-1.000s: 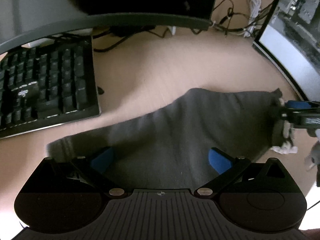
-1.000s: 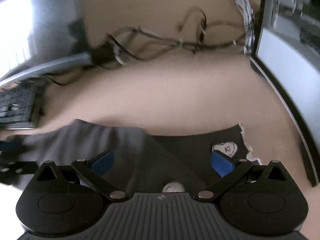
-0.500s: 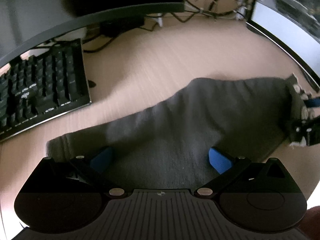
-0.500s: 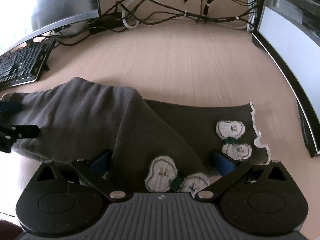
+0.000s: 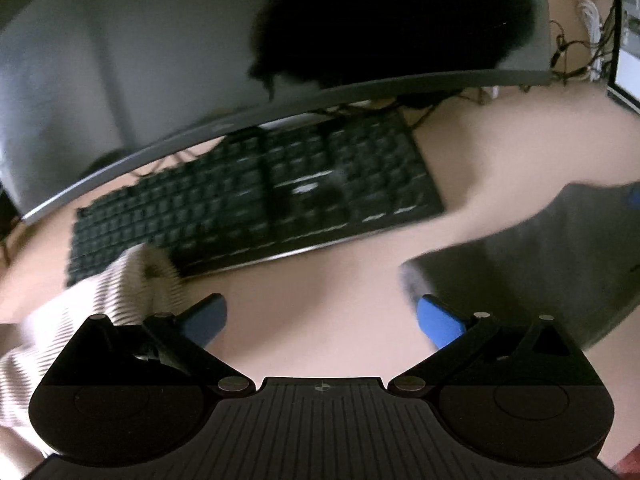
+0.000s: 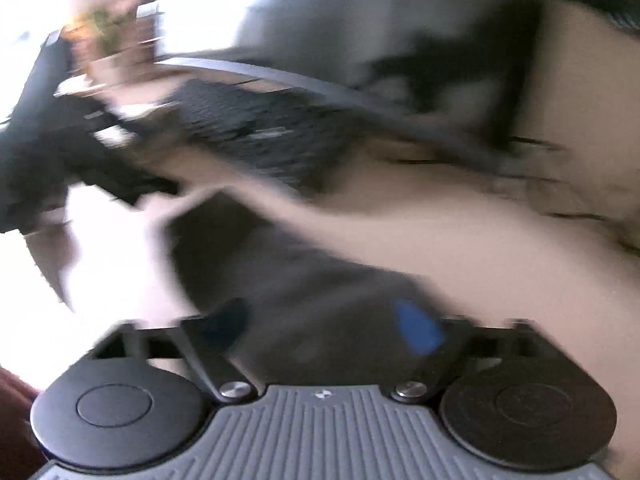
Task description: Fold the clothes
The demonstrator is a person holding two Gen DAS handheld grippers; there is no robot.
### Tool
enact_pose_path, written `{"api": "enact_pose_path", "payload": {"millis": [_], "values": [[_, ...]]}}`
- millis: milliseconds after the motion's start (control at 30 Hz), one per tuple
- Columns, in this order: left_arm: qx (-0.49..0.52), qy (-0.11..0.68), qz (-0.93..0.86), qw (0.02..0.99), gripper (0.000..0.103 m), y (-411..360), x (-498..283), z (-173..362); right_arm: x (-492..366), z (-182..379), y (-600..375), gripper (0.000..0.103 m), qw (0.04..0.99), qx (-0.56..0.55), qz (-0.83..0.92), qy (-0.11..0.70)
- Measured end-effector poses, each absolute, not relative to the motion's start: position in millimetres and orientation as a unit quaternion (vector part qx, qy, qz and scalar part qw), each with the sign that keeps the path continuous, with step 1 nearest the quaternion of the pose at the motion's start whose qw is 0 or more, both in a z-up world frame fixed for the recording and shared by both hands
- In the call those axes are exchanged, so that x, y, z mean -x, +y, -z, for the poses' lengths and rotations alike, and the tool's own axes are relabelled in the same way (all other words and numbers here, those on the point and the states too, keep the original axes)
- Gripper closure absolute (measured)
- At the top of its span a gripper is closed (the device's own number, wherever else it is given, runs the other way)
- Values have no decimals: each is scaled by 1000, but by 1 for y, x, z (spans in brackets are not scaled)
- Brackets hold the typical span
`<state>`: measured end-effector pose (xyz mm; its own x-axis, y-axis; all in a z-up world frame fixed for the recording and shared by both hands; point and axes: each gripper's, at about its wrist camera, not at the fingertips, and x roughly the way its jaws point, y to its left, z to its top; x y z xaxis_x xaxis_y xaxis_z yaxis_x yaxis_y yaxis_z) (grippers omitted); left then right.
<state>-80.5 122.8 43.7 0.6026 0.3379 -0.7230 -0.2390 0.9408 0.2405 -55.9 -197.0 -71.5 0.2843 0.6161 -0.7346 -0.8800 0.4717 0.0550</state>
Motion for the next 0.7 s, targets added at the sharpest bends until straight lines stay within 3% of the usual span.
{"api": "enact_pose_path", "payload": {"millis": [167,233,267,467,633,667,700], "values": [[-105,412,-151,892,0,124,112,-45,69,93,-136,55,716,222,-556,359],[-132,406,-132,894,0,116,121,-46,74,103,-126,90,717,252,-555,337],[-146,403,-123,895,0,112,126,-46,71,106,-129,98,726,241,-550,335],[-222,357,-18,907,0,79,112,-48,13,59,-154,98,775,154,-507,345],[-291,328,51,897,0,50,60,-30,20,48,-174,97,790,112,-465,383],[-301,327,60,894,2,45,51,-26,22,47,-184,95,798,111,-444,391],[-308,329,73,890,6,41,45,-23,24,49,-197,86,811,118,-416,395]]}}
